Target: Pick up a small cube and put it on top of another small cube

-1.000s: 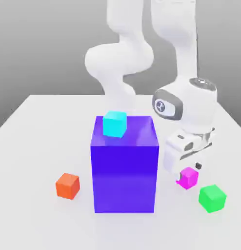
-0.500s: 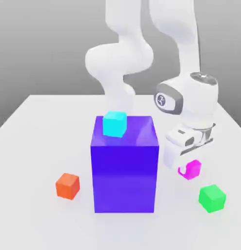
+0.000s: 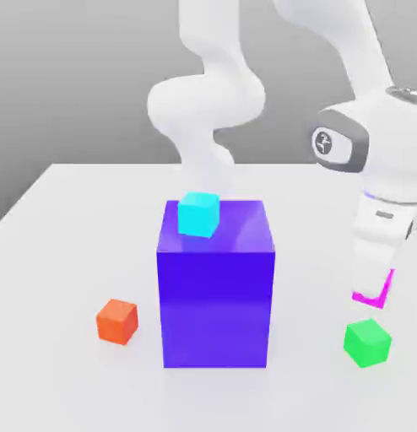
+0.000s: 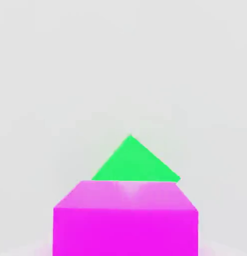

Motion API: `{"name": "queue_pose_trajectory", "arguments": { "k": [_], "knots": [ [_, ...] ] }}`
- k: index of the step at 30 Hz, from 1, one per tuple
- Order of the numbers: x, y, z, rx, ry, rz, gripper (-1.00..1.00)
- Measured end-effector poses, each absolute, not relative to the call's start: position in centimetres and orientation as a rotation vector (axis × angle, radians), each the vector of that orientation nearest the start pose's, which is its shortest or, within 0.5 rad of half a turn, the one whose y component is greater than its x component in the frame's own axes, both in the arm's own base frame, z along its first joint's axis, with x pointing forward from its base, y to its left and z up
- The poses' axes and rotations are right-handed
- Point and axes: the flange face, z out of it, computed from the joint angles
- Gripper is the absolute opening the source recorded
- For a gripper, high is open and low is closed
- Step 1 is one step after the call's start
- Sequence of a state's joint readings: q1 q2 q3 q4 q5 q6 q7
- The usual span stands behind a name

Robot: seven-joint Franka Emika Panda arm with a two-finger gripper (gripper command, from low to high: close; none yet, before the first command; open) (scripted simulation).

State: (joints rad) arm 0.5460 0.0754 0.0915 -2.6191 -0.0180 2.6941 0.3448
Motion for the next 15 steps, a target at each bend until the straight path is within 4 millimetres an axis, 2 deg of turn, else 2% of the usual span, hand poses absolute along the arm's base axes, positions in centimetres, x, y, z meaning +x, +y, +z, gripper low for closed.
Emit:
{"name": "queue_pose_trajectory", "arguments": {
  "k": [3, 4, 10, 12, 15],
  "knots": [
    [34.9, 26.0, 19.2, -3.103, -0.495, 0.000, -1.00],
    [34.9, 26.0, 18.3, -3.103, -0.497, 0.000, 1.00],
    [34.8, 26.0, 17.9, -3.102, -0.497, 0.000, 1.00],
    [34.9, 26.1, 19.1, -3.102, -0.496, -0.002, 1.00],
    [35.0, 26.1, 22.3, -3.103, -0.497, -0.002, 1.00]
  ]
}}
